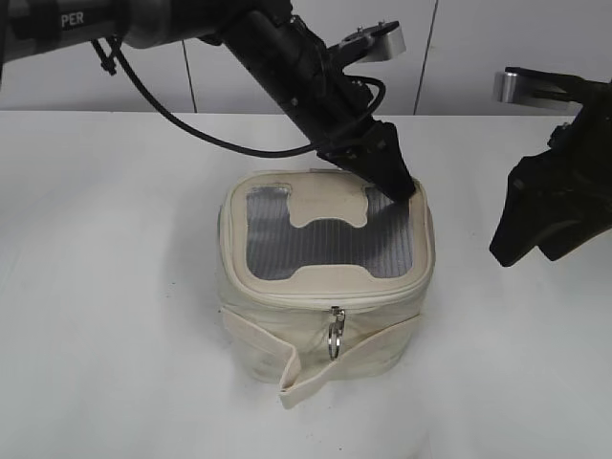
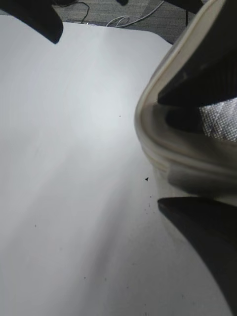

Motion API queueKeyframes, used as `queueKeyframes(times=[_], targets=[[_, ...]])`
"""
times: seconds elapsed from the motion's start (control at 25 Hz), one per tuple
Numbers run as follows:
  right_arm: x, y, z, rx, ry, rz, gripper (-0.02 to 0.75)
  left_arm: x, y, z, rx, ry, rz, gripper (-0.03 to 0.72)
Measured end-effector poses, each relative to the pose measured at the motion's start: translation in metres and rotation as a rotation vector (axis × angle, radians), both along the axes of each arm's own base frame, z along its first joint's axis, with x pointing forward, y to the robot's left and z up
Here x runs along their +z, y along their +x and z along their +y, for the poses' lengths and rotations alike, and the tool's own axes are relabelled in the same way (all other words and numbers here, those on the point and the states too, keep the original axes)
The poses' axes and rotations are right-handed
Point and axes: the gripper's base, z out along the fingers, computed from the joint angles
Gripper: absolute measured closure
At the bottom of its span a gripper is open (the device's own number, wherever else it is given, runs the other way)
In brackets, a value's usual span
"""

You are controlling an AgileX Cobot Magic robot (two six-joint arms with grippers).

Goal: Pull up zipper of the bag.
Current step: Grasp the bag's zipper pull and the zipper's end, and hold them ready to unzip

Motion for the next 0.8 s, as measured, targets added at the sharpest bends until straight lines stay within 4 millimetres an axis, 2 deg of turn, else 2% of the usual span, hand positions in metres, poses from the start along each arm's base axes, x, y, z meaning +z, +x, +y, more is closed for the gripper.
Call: queueKeyframes(times=[0.08,0.16,0.24,0.4,0.68,0.8], targets=[[-0.0006,0.0003,0.0001,-0.004,0.002,-0.005,0.211,-0.001,-0.0002,-0.0012,0.0,-0.003,0.003,0.258],[-0.0005,0.0011,0.0004,-0.009,0.005,-0.013,0.211,0.0001,-0.0003,-0.0017,-0.002,-0.004,-0.001,0.298],[-0.0004,0.0018,0.0007,-0.013,0.009,-0.02,0.211,-0.0001,0.0001,-0.0013,-0.003,0.002,-0.007,0.379],[-0.0004,0.0023,0.0008,-0.015,0.01,-0.024,0.211,-0.0013,0.0007,0.0,-0.006,0.02,-0.018,0.589],[0.0002,0.0062,0.0025,-0.013,0.029,-0.071,0.211,-0.0017,0.0002,-0.0003,-0.01,0.033,-0.027,0.599],[0.0012,0.0086,0.0066,0.025,0.079,-0.117,0.211,0.0042,-0.0006,0.0014,-0.013,0.037,-0.045,0.599]])
